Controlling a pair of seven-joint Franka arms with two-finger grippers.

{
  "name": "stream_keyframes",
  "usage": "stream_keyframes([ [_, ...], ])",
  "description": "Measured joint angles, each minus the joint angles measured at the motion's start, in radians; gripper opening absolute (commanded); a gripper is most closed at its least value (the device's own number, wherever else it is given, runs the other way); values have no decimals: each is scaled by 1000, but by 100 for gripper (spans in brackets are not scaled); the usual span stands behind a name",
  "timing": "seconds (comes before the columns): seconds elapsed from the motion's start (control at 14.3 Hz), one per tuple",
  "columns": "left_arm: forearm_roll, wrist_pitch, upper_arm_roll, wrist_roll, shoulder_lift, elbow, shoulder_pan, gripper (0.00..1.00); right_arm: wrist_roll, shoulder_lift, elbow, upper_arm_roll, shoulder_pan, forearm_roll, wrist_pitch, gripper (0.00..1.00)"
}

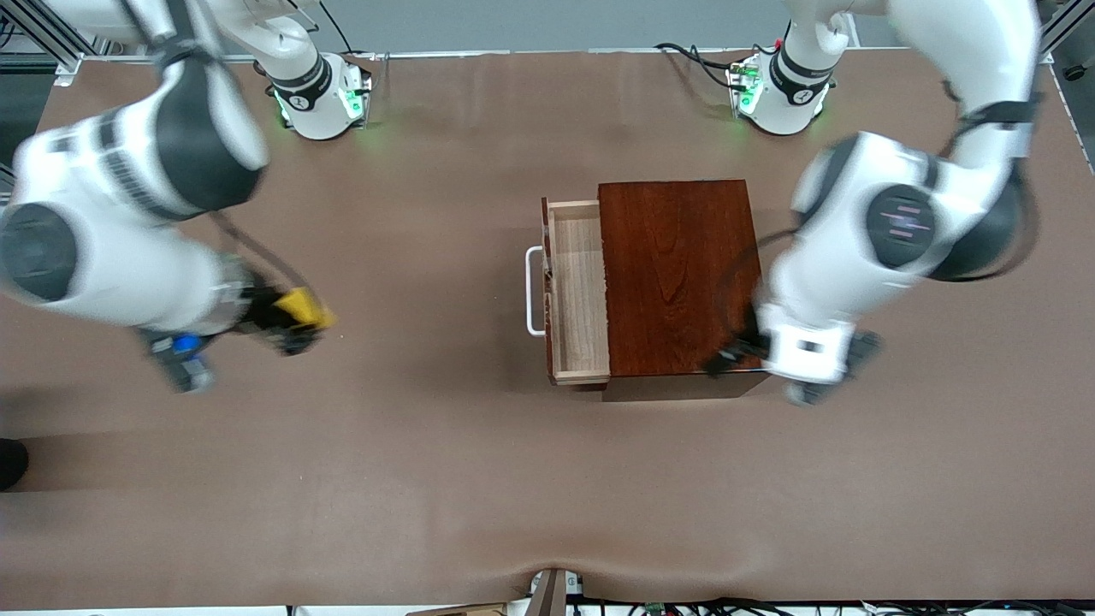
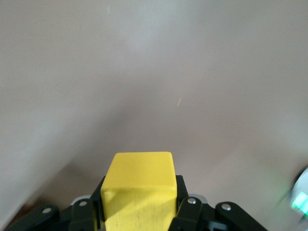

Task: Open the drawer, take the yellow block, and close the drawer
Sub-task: 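Carry the block away with the right gripper while the left gripper reaches the drawer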

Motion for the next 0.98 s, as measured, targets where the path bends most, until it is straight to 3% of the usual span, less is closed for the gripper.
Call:
stream_keyframes([
  [0.35, 1, 2, 3, -277, 47, -1, -226, 100, -617, 8, -49, -4, -230, -26, 126, 33],
  [0.63, 1, 91, 6, -509, 96, 0, -337, 100, -829, 64, -72, -3, -301, -26, 257, 33],
  [0.98, 1, 255, 12, -873, 162, 8, -383, 100, -1017, 115, -136, -5, -372, -47, 367, 32],
])
